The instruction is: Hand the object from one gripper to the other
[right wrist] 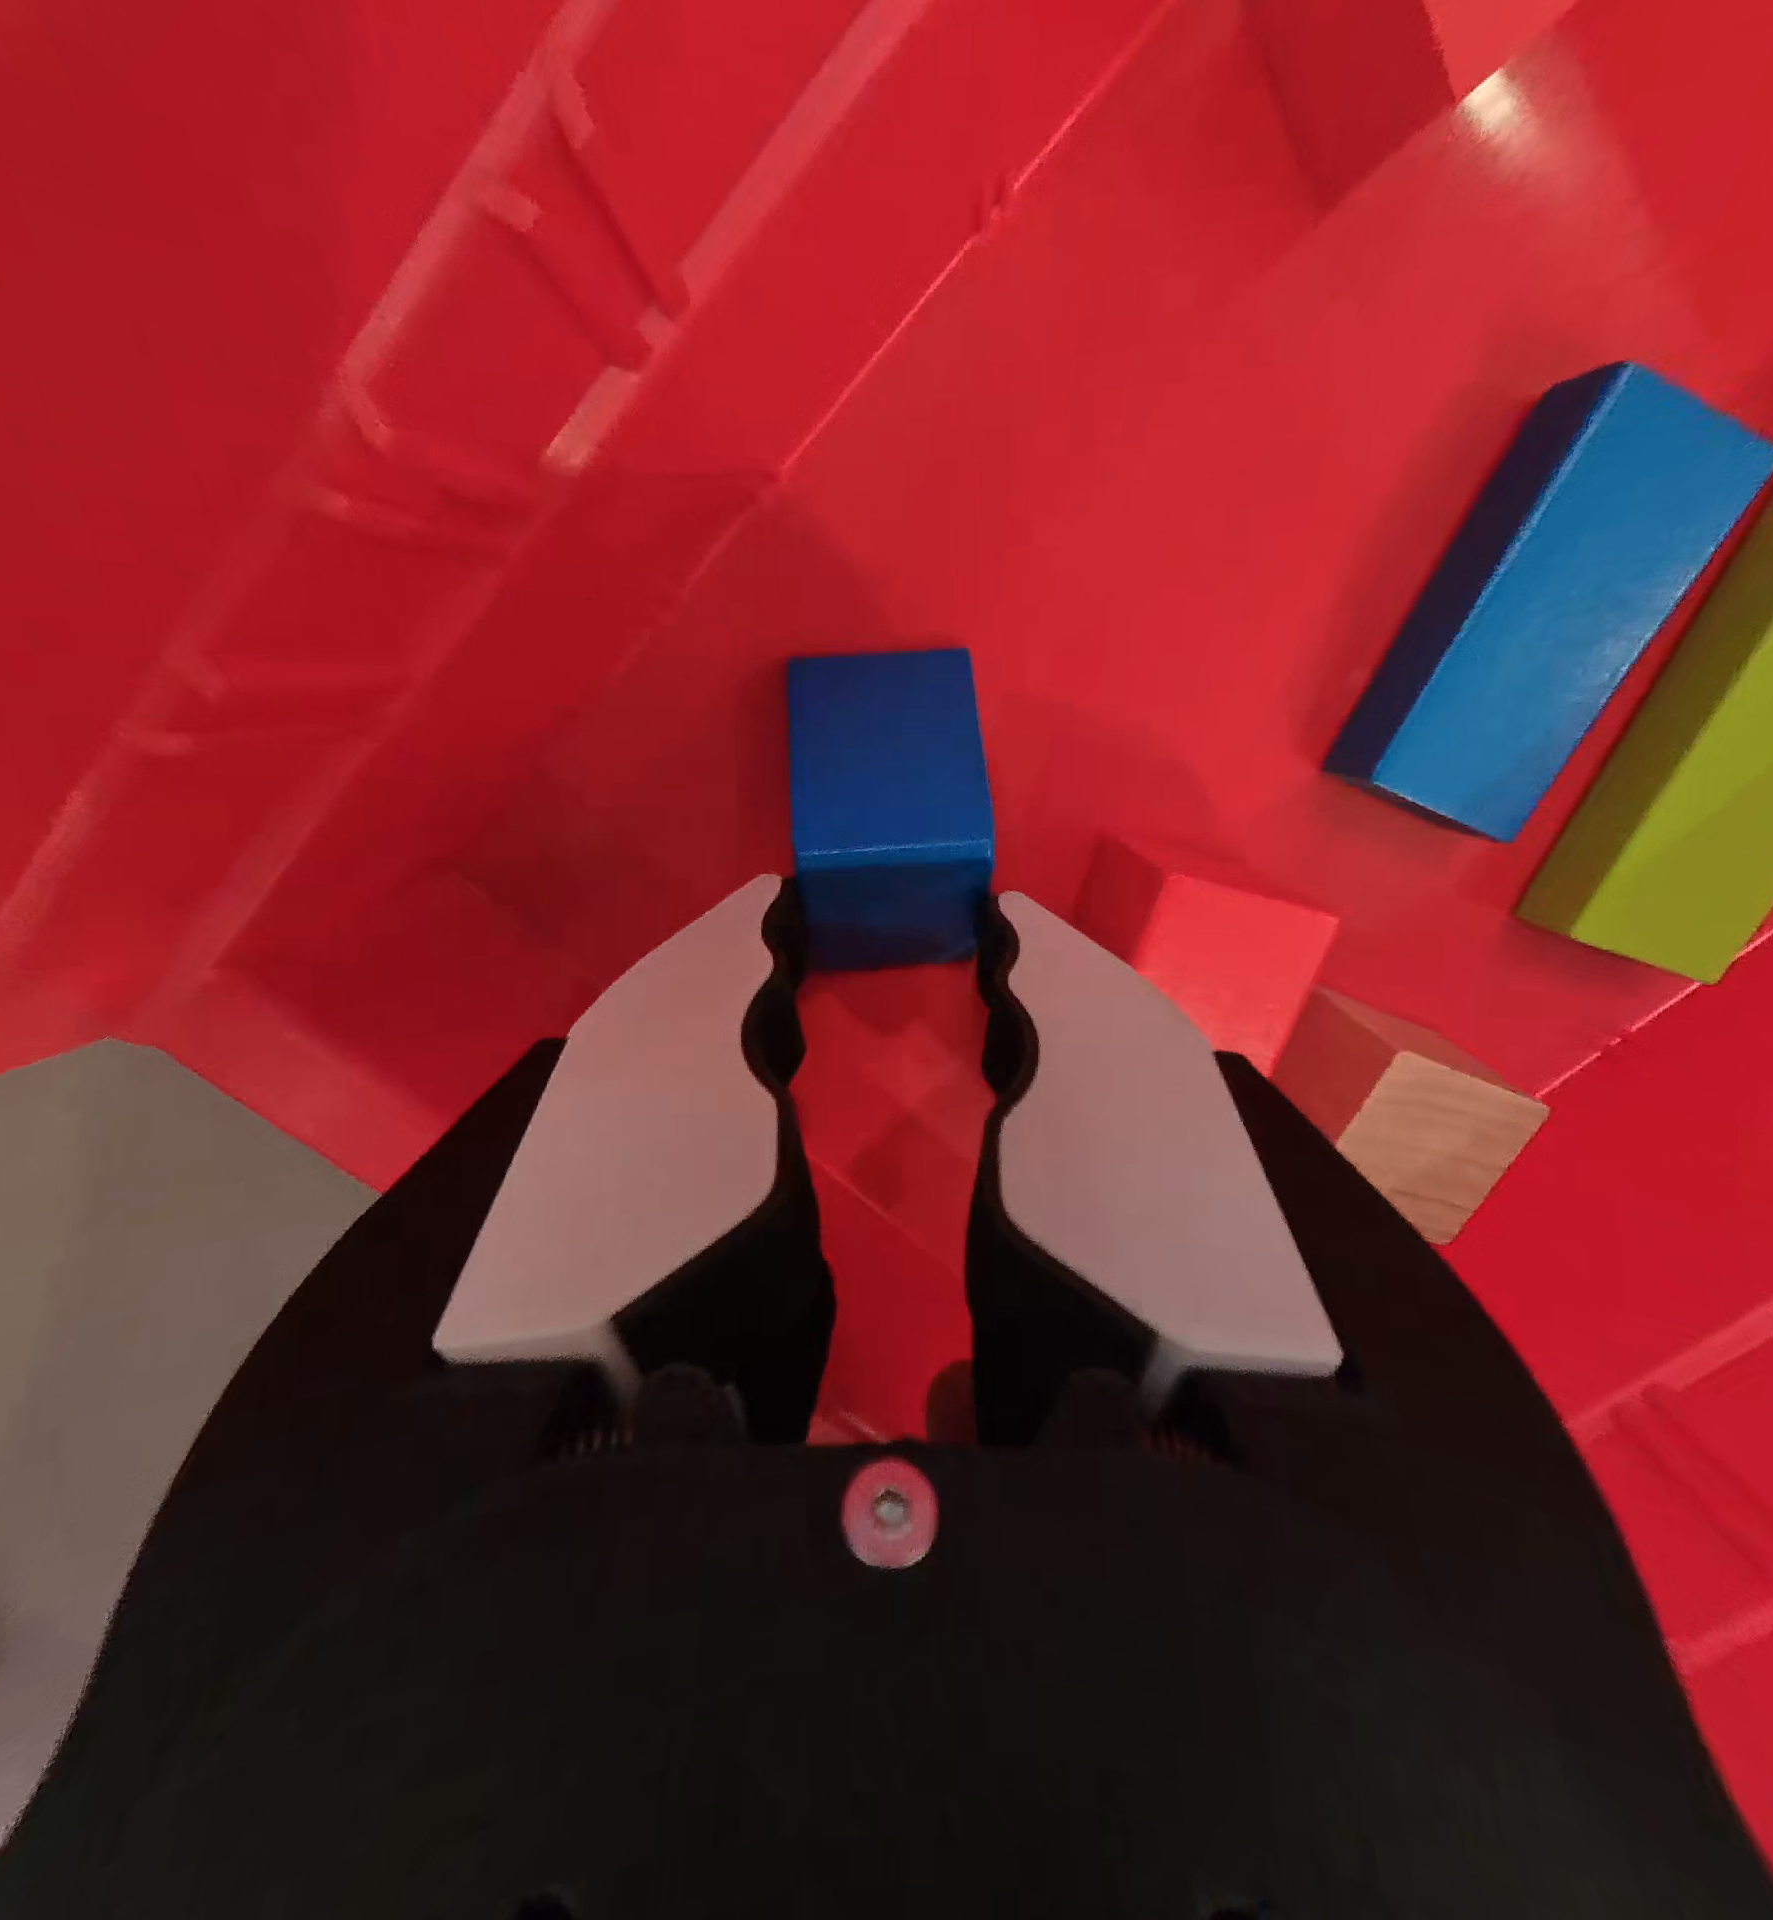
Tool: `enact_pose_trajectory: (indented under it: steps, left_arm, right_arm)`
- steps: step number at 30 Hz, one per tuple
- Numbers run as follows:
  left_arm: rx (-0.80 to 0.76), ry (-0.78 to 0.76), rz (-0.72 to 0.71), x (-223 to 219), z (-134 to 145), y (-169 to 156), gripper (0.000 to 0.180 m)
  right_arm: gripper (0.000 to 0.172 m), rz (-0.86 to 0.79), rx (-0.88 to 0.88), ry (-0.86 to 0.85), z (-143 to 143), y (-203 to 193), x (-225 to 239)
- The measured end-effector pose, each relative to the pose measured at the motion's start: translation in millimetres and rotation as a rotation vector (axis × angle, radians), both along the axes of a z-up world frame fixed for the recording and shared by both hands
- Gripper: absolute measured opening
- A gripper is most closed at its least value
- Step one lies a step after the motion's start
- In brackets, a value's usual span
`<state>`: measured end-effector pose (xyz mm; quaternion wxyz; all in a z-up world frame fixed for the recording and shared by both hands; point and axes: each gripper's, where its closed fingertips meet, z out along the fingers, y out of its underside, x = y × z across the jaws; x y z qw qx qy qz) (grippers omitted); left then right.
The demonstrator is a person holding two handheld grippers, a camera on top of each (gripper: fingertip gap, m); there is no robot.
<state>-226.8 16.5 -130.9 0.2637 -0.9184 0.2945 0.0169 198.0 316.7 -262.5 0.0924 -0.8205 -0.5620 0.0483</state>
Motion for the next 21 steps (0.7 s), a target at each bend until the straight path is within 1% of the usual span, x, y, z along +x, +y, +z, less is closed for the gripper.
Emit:
enact_pose_trajectory:
  steps: [1, 4, 8, 9, 10, 13, 16, 18, 19, 21]
  left_arm:
    - [0.003, -0.006, 0.028, -8.3, -0.8, 1.9, 0.011]
    - [0.006, 0.009, 0.125, -39.8, -4.4, 7.4, 0.017]
    - [-0.012, 0.063, 0.272, -92.9, -18.3, 19.4, 0.029]
    - [-0.017, 0.064, 0.301, -104.6, -23.5, 24.0, 0.032]
    - [-0.028, 0.071, 0.322, -115.7, -30.1, 28.3, 0.038]
    - [-0.078, 0.138, 0.372, -151.9, -55.0, 38.5, 0.042]
    - [-0.164, 0.059, 0.425, -163.8, -89.0, 51.3, 0.048]
    - [-0.211, 0.097, 0.477, -177.3, -108.2, 56.2, 0.057]
    - [-0.226, 0.117, 0.499, -182.0, -114.7, 57.6, 0.056]
    - [-0.196, 0.139, 0.554, -188.8, -114.4, 63.4, 0.048]
  right_arm:
    - [0.030, -0.008, 0.002, -0.012, -0.1, 1.2, 2.0]
    - [0.030, -0.046, 0.018, -0.057, 0.1, 8.5, 13.3]
    - [0.030, -0.066, 0.024, -0.076, 0.8, 13.0, 20.6]
    - [0.034, -0.065, 0.024, -0.077, 2.0, 11.5, 20.7]
    - [0.040, -0.063, 0.031, -0.075, 4.2, 10.1, 20.4]
    - [0.043, -0.065, 0.073, -0.070, 15.0, 6.9, 21.1]
    - [0.043, -0.069, 0.128, -0.053, 28.7, 5.7, 19.0]
    - [0.042, -0.067, 0.148, -0.030, 35.9, 3.5, 15.1]
    - [0.041, -0.063, 0.155, -0.024, 38.1, 2.3, 13.7]
    - [0.041, -0.049, 0.161, -0.026, 40.1, -0.3, 12.0]
